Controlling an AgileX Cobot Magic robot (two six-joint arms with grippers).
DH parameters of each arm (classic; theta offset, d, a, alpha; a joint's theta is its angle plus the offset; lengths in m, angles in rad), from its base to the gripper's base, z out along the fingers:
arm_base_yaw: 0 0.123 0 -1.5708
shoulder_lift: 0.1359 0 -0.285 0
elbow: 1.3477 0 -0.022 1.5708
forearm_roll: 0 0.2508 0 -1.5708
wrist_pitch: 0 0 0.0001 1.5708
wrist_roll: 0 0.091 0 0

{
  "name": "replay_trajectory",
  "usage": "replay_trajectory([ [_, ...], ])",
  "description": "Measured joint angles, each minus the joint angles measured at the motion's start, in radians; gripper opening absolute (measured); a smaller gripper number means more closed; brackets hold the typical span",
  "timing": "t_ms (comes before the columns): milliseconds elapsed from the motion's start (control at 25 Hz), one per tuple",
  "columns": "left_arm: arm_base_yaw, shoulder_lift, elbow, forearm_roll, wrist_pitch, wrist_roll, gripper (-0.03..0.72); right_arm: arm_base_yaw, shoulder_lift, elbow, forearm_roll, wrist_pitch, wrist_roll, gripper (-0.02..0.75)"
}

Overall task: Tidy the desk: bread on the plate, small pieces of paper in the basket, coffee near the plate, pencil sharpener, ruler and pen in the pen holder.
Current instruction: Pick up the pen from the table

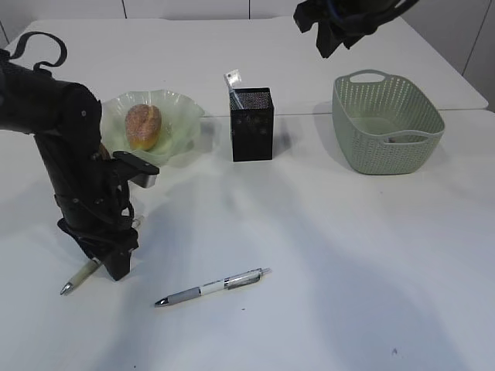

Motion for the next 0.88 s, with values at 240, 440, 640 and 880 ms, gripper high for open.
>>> replay_trajectory([
  [240,0.0,0.002,-0.002,-0.002,0.0,-0.002,0.466,0.0,0.0,0.0,-0.019,-0.002,0.0,0.3],
  [440,0.0,0.006,-0.005,0.0,0.0,-0.002,0.412,0.0,0.0,0.0,-0.022,-0.002,0.0,0.299],
  [640,0.0,0.007,-0.005,0.004,-0.01,-0.002,0.251,0.0,0.0,0.0,-0.025,-0.002,0.0,0.3],
  [880,0.002,0.009,-0.005,0.008,-0.025,-0.002,0.087,0.0,0.0,0.0,-0.025,0.006,0.0,0.3],
])
